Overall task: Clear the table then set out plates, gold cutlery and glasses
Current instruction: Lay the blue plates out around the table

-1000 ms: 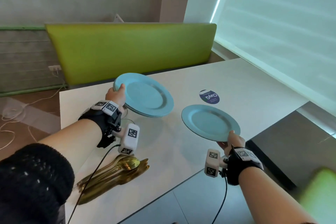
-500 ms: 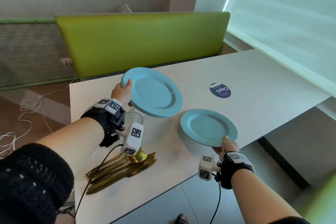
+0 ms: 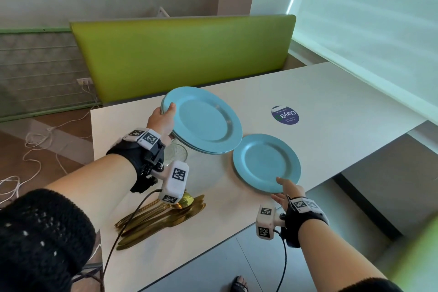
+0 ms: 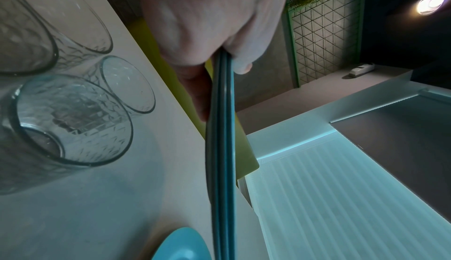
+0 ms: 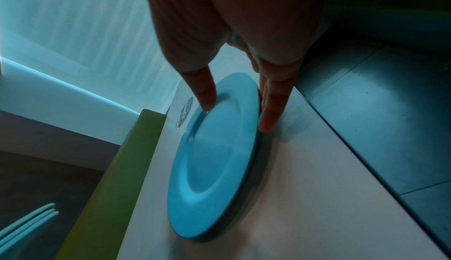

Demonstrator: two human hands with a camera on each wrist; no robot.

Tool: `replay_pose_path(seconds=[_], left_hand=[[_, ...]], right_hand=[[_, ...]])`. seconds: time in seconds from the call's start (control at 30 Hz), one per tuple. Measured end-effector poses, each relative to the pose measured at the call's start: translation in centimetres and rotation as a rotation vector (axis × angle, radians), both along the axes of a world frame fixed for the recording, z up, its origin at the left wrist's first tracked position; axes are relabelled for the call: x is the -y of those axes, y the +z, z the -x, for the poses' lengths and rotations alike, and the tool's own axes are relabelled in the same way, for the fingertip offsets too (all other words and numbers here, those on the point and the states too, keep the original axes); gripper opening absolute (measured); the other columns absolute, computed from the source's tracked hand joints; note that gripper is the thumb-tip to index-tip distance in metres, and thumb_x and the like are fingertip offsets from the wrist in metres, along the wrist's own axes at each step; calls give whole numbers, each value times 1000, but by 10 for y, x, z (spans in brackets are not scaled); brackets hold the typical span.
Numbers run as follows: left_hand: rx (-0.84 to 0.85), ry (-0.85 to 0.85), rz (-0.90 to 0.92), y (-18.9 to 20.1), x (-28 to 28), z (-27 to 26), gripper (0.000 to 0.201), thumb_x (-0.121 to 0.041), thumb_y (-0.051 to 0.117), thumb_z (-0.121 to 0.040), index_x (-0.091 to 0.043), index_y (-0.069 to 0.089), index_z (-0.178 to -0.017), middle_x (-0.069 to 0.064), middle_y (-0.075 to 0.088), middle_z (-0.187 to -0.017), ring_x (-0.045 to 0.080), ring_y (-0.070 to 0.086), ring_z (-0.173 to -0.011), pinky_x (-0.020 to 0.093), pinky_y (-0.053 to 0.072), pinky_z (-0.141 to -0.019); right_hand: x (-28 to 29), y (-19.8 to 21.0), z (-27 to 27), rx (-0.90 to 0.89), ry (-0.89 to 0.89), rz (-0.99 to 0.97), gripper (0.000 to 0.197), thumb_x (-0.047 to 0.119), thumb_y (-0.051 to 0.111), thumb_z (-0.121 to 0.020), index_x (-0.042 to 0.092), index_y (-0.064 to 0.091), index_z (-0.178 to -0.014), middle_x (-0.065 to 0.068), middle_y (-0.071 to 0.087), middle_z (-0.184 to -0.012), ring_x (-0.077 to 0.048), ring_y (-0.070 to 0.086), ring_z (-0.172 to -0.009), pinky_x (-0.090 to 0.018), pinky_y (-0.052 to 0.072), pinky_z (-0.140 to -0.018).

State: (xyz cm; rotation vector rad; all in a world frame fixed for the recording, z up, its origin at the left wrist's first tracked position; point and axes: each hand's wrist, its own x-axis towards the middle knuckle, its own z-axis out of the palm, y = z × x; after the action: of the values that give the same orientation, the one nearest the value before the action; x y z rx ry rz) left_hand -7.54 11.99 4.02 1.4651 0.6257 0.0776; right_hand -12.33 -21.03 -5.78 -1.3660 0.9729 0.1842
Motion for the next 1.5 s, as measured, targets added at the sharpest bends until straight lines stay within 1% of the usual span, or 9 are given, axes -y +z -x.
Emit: replay_pose_path(seconds=[0.27,0.4,0.6,0.73,0.87,1.13,1.3,1.37,1.5], left_hand=[[-5,-56,-6,-1,2,5,48,-59,52,-73,-27,55,-108,8,64,-119,31,64,-103,50,52,-92],[26,-119,55,9,17,4,43,-50,50,-88,-21,53,-120,7,61,-120,30,63,-103,47,53,-90],[55,-259,228,25,60,-3,43,-42,46,-95,-16,51,-129,10,62,-122,32,63,-109,41,54,-81],[60,-336,276,28,86,-16,49,-49,51,-88,-17,54,-125,11,63,-124,32,65,-106,47,55,-87],[53,-345,292,31,117,-30,47,-46,53,-90,-16,54,-126,11,65,-119,33,66,-104,37,57,-71],[1,-241,258,20,176,-87,48,-51,40,-93,-15,55,-122,10,61,-121,32,63,-107,40,54,-79],[28,-132,126,15,201,-130,45,-41,39,-96,-11,51,-127,12,58,-123,33,61,-108,45,53,-89],[22,-78,88,13,204,-144,45,-41,39,-96,-11,52,-127,12,58,-124,32,60,-108,46,52,-91],[-10,10,-12,12,205,-165,48,-41,36,-96,-10,50,-129,14,57,-128,32,59,-111,45,50,-94]], right_hand=[[-7,30,-3,-32,144,262,38,13,61,-82,-5,52,-114,-14,55,-90,-30,59,-82,-48,53,-89],[-27,83,-14,163,209,152,19,17,54,-94,6,50,-109,-11,50,-84,-20,50,-62,-33,48,-57],[-42,135,-18,328,340,227,24,32,53,-94,9,54,-103,-7,59,-85,-24,59,-70,-40,54,-66],[-25,135,-23,382,253,403,20,21,60,-90,5,59,-103,-13,61,-95,-29,61,-85,-46,56,-80],[2,131,-35,404,153,384,5,11,64,-84,7,62,-87,-13,65,-92,-32,65,-90,-50,53,-88],[73,126,-101,344,19,259,6,3,59,-83,4,58,-78,-10,58,-71,-23,55,-62,-29,44,-55],[136,121,-136,275,-90,220,36,12,53,-92,-7,54,-123,-2,51,-73,-22,51,-87,-38,51,-80],[160,115,-146,266,-187,177,35,6,51,-92,-7,51,-124,-8,54,-79,-25,54,-84,-34,49,-68],[195,94,-158,204,-305,125,37,6,48,-94,-4,45,-130,-16,57,-88,-34,59,-97,-53,45,-98]])
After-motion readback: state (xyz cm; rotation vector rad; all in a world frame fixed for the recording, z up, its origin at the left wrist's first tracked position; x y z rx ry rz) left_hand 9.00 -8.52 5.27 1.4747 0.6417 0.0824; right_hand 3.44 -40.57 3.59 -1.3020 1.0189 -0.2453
